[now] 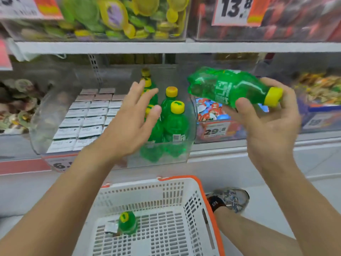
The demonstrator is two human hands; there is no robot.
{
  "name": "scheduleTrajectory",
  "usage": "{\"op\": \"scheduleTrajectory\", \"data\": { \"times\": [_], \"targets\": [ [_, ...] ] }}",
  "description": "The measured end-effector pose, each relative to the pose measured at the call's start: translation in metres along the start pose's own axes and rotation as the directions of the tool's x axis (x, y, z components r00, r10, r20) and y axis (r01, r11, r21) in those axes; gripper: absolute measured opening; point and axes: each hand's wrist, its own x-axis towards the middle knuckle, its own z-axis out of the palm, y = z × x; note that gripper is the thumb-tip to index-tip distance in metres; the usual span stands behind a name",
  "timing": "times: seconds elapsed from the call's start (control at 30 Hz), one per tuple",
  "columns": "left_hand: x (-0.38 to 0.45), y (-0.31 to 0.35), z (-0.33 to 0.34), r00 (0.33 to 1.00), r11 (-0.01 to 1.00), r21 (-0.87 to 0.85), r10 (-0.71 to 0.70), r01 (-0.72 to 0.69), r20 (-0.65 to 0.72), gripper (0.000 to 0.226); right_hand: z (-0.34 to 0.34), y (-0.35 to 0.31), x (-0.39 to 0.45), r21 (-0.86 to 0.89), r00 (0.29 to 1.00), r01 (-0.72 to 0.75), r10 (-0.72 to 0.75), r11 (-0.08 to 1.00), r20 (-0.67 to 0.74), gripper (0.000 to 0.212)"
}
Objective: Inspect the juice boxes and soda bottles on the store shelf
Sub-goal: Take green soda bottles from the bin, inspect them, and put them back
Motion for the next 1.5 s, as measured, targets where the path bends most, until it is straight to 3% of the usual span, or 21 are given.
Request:
{"op": "scheduleTrajectory", "data": {
  "times": [0.13, 0.4, 0.63, 0.93, 1.27, 1.5],
  "targets": [
    [0.012, -0.008, -0.003, 0.997, 1.000, -0.001, 0.029, -0.029, 0.065, 0.056, 0.020, 0.027, 0.040, -0.210, 0.992, 0.110, -0.095, 0.972, 0.077, 0.049],
    [0.006, -0.014, 0.000, 0.996, 0.997, -0.060, 0.044, -0.039, 0.081, 0.047, 0.061, 0.070, 0.088, -0.377, 0.969, 0.199, -0.125, 0.905, 0.211, 0.046],
    [0.005, -0.017, 0.005, 0.997, 0.991, -0.124, 0.054, -0.047, 0.053, 0.040, 0.082, 0.097, 0.107, -0.550, 0.925, 0.219, 0.008, 0.806, 0.380, 0.044],
    [0.003, -0.018, 0.012, 0.998, 0.980, -0.189, 0.070, -0.068, 0.005, 0.031, 0.098, 0.092, 0.143, -0.688, 0.779, 0.304, 0.245, 0.659, 0.578, 0.056],
    [0.000, -0.014, 0.014, 0.998, 0.981, -0.183, 0.058, -0.061, -0.021, 0.030, 0.109, 0.091, 0.147, -0.804, 0.655, 0.395, 0.477, 0.444, 0.585, 0.053],
    [-0.002, -0.012, 0.013, 0.999, 0.983, -0.179, 0.029, -0.034, -0.027, 0.030, 0.110, 0.082, 0.142, -0.804, 0.645, 0.404, 0.486, 0.437, 0.589, 0.048]
  ]
}}
